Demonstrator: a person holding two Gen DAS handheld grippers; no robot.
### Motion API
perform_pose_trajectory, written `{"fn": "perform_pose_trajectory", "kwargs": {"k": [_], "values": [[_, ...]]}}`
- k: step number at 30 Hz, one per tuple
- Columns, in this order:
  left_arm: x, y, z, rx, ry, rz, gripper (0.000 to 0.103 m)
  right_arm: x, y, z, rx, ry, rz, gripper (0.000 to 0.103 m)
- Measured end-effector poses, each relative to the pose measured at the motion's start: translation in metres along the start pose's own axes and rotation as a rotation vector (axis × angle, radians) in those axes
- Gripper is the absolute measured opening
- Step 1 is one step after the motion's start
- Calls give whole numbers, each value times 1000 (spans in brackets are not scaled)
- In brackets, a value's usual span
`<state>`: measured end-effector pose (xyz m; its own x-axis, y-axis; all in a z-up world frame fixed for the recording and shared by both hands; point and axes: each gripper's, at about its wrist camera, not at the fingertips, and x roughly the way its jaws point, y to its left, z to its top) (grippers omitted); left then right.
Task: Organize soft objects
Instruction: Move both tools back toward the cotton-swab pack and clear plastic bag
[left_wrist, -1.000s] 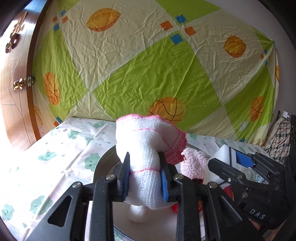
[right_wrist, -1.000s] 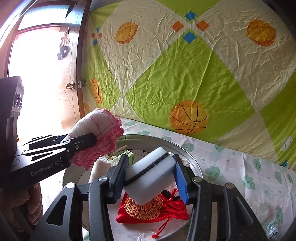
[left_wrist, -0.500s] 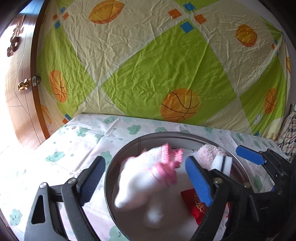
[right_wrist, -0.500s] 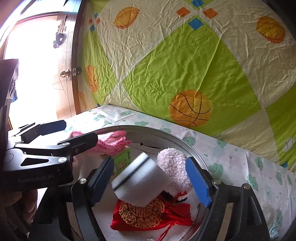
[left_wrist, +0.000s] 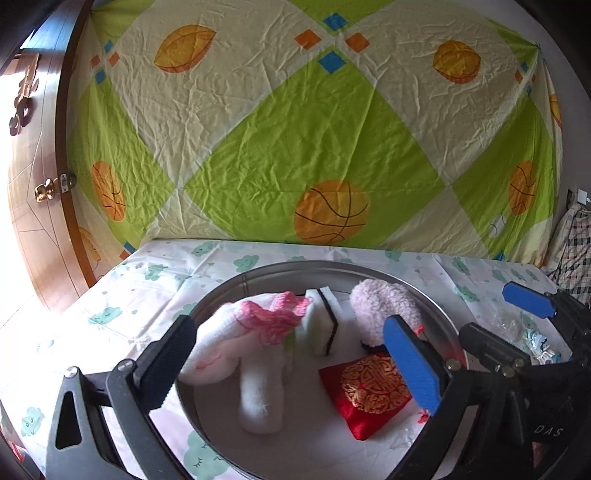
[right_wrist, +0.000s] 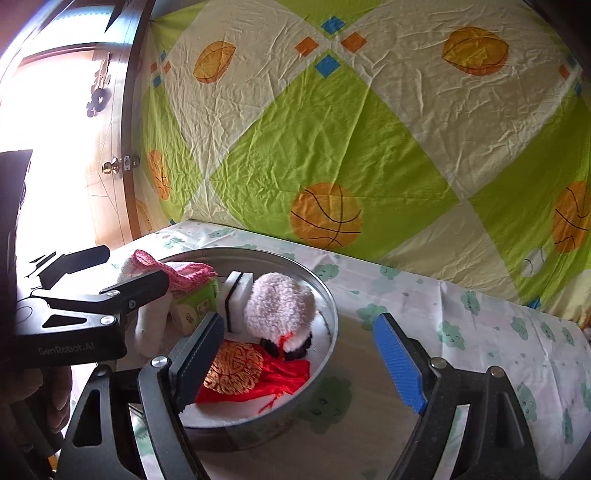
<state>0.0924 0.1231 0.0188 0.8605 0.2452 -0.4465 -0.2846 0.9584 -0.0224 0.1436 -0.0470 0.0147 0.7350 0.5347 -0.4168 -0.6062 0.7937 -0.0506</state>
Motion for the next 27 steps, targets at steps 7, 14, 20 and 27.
{"fn": "perform_pose_trajectory", "kwargs": {"k": [7, 14, 20, 27], "values": [[-3, -55, -4, 62, 6, -85, 102, -27, -63, -29, 40, 25, -168, 85], [13, -124, -16, 159, 61, -174, 102, -34, -142, -59, 165, 145, -334, 85], [25, -171, -18, 224, 98, -231, 102, -22, -177, -81, 256, 266, -331, 85], [36, -203, -17, 289, 113, -244, 102, -13, -186, -92, 299, 353, -279, 81]]}}
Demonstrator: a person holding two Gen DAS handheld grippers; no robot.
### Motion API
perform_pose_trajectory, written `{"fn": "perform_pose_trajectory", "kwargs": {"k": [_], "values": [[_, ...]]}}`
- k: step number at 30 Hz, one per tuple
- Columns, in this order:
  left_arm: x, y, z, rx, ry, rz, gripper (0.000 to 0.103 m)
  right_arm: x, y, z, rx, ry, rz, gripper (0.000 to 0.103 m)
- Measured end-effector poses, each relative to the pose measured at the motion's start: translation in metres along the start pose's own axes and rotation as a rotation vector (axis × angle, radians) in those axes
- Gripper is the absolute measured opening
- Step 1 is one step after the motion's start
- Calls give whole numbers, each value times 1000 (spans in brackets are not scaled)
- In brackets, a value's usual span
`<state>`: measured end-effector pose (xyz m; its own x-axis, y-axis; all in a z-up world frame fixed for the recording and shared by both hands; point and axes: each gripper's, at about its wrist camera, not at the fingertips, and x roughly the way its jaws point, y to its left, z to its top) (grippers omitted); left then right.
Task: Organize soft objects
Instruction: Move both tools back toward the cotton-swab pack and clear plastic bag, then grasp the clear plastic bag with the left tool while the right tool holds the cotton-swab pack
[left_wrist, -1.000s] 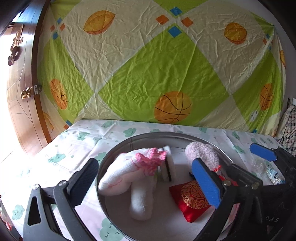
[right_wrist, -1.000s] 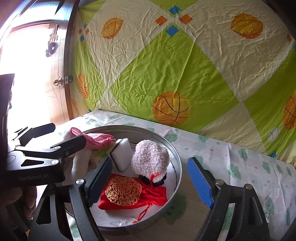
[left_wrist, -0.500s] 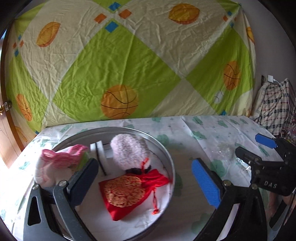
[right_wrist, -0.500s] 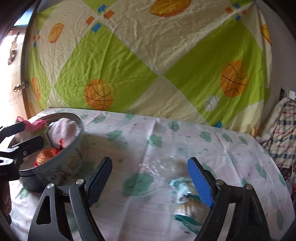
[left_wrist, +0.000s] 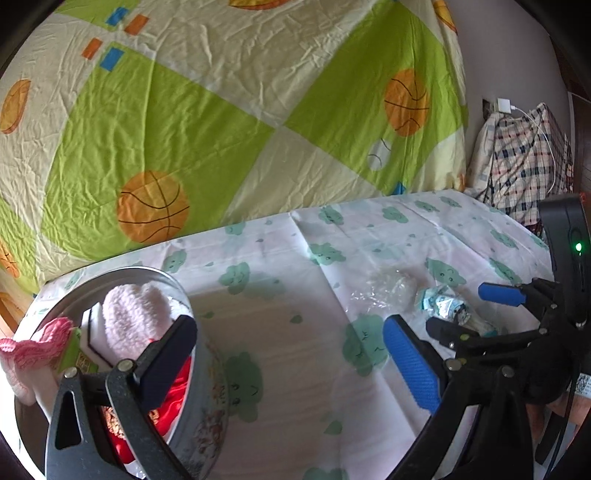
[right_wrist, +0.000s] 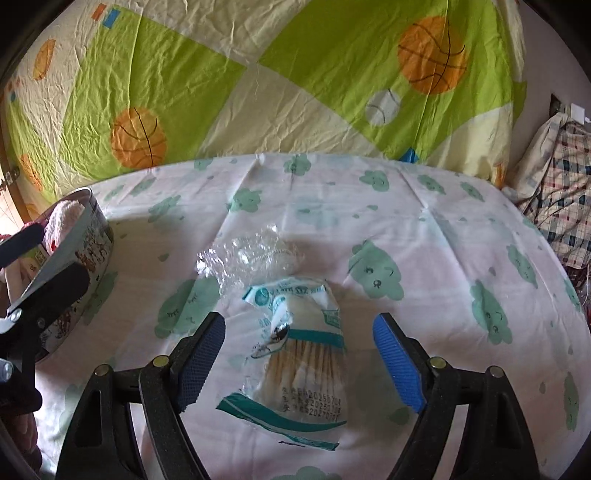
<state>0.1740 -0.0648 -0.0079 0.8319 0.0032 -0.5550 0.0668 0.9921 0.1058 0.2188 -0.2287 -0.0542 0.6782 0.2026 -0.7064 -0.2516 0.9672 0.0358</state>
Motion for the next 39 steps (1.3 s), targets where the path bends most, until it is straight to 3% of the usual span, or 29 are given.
{"fn": "perform_pose_trajectory", "kwargs": {"k": [4, 10, 22, 34, 39], "values": [[12, -3, 2, -5, 29, 0, 102, 8, -4, 0, 18, 47, 37, 55], [27, -9, 1, -12, 76, -24, 102, 3, -3, 0, 2, 29, 40, 39], [69, -55, 21, 60, 157, -144, 102, 5, -58, 22, 137, -41, -70, 38], [109, -70, 30, 71, 211, -196, 100, 3, -66, 20, 165, -64, -65, 38], [115, -75, 30, 86, 230, -211, 93, 1, -64, 21, 153, -85, -72, 38]]}}
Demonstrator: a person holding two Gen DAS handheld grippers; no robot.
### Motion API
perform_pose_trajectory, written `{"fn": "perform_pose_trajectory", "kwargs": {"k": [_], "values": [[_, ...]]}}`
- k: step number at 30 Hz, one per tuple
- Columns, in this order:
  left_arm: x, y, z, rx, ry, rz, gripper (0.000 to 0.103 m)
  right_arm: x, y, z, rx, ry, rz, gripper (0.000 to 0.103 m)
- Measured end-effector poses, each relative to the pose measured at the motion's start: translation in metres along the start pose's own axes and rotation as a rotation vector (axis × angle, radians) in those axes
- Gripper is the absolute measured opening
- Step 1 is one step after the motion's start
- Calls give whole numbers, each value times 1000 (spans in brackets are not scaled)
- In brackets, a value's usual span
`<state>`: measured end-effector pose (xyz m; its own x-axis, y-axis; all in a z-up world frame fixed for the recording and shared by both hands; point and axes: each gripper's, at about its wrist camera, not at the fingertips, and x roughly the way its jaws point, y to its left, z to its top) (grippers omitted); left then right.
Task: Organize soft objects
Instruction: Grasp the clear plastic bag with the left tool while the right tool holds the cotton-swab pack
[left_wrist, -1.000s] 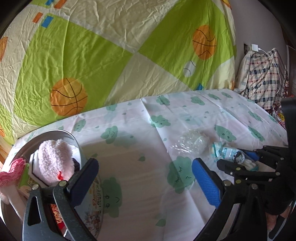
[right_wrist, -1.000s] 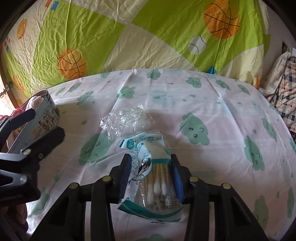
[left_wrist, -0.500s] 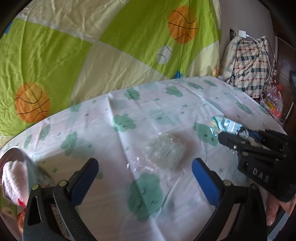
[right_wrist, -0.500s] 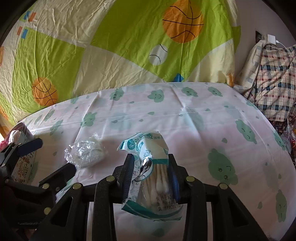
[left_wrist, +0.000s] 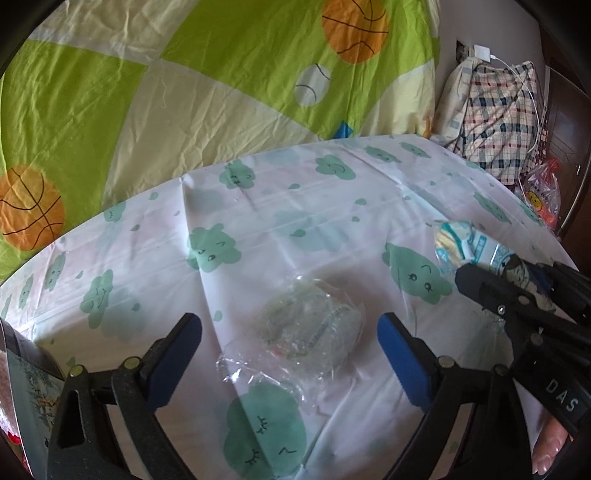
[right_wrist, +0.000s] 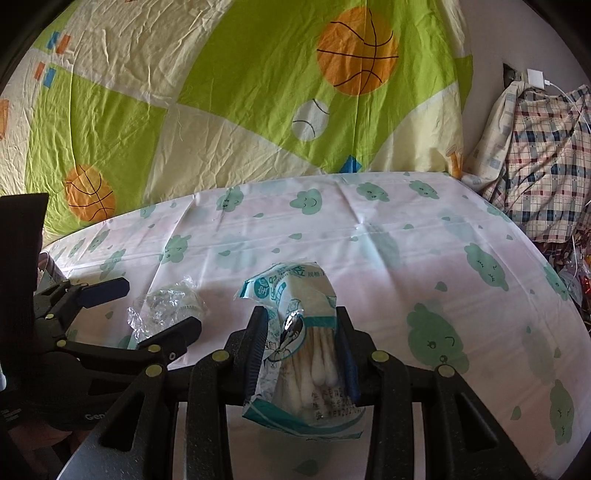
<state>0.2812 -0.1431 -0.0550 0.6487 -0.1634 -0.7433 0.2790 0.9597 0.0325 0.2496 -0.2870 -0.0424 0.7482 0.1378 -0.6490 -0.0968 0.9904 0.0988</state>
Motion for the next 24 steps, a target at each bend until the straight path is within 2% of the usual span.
{"fn": "perform_pose_trajectory", "kwargs": {"k": [3, 7, 9, 13, 18, 24], "values": [[3, -4, 0, 20, 17, -10, 91, 2, 0, 1, 7, 4, 9, 38], [11, -4, 0, 21, 55, -30, 70, 4, -4, 1, 30, 13, 22, 38], [14, 1, 0, -4, 69, -53, 66, 3, -3, 1, 31, 13, 25, 38], [11, 4, -2, -25, 56, -76, 49, 3, -4, 0, 32, 7, 33, 38], [-1, 6, -5, -27, 5, -68, 46, -5, -3, -2, 21, -35, 49, 38], [-23, 6, -12, -18, -88, -14, 46, -12, 2, -2, -8, -80, 60, 38]]}}
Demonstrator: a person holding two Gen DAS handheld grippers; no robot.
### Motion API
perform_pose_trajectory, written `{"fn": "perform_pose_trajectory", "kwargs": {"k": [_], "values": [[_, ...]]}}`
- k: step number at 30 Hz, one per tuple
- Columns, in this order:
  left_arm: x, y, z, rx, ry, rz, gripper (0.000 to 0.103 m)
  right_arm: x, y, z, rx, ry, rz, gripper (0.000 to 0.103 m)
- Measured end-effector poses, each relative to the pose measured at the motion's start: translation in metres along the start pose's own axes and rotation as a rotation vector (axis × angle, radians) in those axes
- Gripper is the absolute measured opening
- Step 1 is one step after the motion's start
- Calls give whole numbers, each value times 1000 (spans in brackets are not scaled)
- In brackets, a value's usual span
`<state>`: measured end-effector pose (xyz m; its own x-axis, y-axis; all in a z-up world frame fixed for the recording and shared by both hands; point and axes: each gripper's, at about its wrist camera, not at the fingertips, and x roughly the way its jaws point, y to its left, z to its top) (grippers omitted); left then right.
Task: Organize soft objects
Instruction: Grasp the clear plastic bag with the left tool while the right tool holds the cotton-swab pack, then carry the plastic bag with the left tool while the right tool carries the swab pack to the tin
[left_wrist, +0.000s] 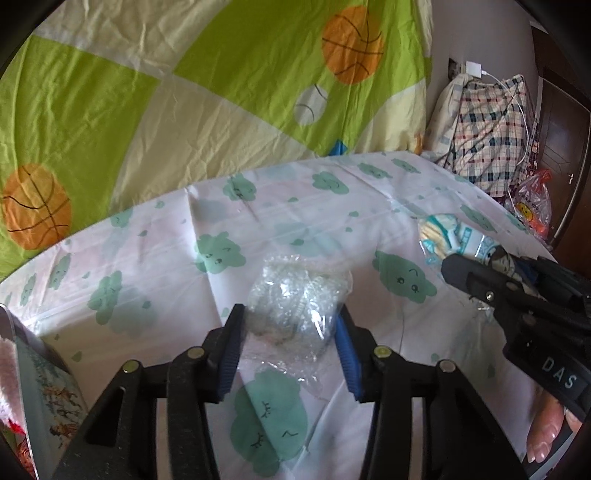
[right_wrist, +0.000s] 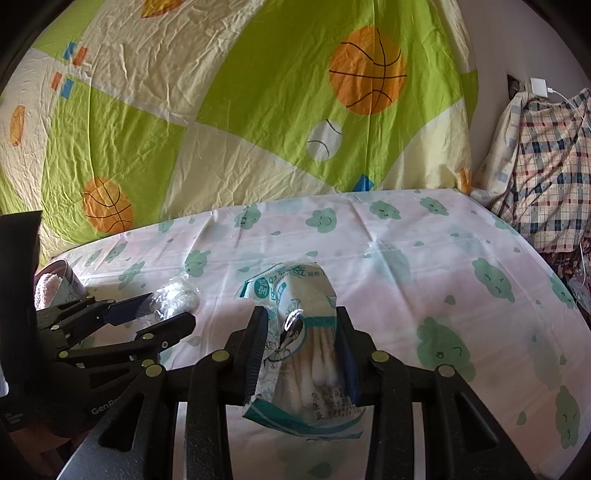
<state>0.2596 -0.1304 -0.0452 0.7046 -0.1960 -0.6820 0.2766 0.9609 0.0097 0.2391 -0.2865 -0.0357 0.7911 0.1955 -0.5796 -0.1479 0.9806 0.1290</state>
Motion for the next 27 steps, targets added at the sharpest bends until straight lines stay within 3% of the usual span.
{"fn": "perform_pose_trajectory", "kwargs": {"k": [12, 27], "values": [[-41, 20, -15, -76, -157, 69, 46, -20, 16, -1, -49, -108, 41, 38], [-75, 39, -38, -136, -241, 141, 46, -40, 48, -9, -118, -194, 78, 38]]}}
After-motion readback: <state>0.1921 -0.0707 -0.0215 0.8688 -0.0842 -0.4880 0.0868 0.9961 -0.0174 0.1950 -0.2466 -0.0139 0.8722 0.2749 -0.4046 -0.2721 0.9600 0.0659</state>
